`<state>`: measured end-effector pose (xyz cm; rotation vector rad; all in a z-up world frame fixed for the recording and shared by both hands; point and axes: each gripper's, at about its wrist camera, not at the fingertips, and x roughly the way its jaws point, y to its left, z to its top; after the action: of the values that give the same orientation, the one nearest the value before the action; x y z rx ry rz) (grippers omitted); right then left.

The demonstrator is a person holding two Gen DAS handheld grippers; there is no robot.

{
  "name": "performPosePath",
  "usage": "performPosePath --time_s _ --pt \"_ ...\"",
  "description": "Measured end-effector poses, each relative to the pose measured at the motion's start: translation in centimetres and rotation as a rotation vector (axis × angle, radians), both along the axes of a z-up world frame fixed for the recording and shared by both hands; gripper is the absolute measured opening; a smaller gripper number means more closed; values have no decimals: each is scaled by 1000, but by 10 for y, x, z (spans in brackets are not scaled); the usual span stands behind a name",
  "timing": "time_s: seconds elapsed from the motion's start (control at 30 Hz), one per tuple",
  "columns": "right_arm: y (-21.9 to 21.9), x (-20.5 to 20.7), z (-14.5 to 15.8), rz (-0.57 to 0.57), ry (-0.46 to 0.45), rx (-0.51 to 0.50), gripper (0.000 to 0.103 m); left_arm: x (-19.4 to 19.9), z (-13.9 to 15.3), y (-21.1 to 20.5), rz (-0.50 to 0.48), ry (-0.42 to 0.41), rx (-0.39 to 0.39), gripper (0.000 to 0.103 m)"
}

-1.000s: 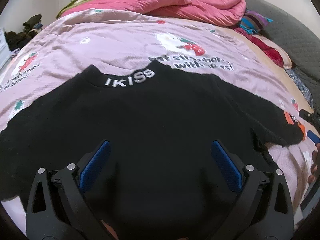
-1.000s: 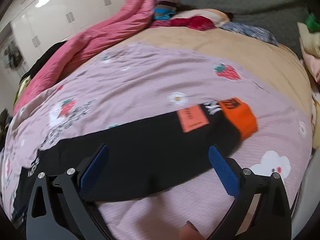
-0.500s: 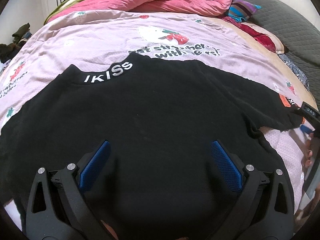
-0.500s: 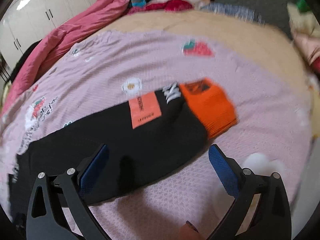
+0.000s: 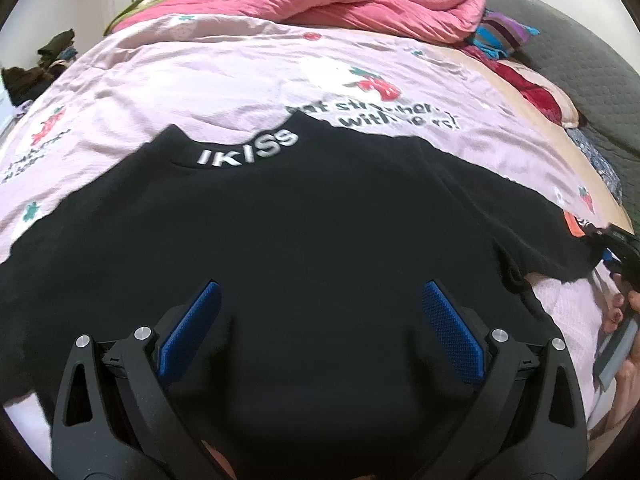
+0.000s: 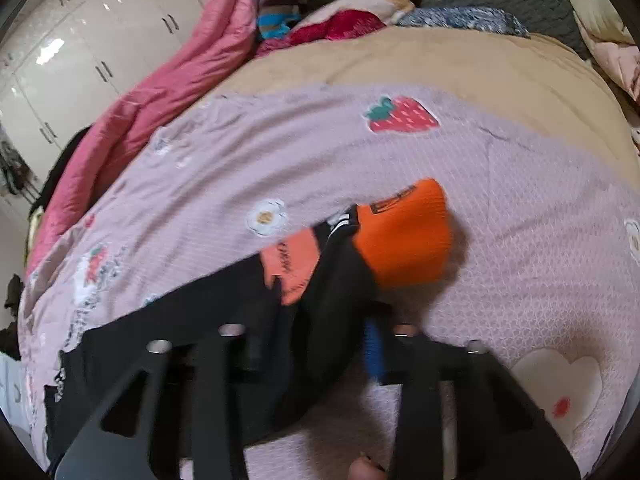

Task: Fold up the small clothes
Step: 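Close the right tool on the orange cuff of the sleeve, then carry the cuff with the right tool across onto the sweatshirt body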

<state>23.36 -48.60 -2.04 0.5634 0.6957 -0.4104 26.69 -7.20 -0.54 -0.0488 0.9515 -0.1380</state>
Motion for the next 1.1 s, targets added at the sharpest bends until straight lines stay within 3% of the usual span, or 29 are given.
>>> performPosePath --time_s 0.37,0.7,1.1 --pt "50 -11 49 176 -211 -15 10 -7 30 26 35 -42 -69 95" --pt "100 -12 72 308 -279 -24 10 -13 48 57 82 -67 -150 95" --pt "184 -13 91 504 -313 -129 9 -19 57 101 160 -75 -243 95"
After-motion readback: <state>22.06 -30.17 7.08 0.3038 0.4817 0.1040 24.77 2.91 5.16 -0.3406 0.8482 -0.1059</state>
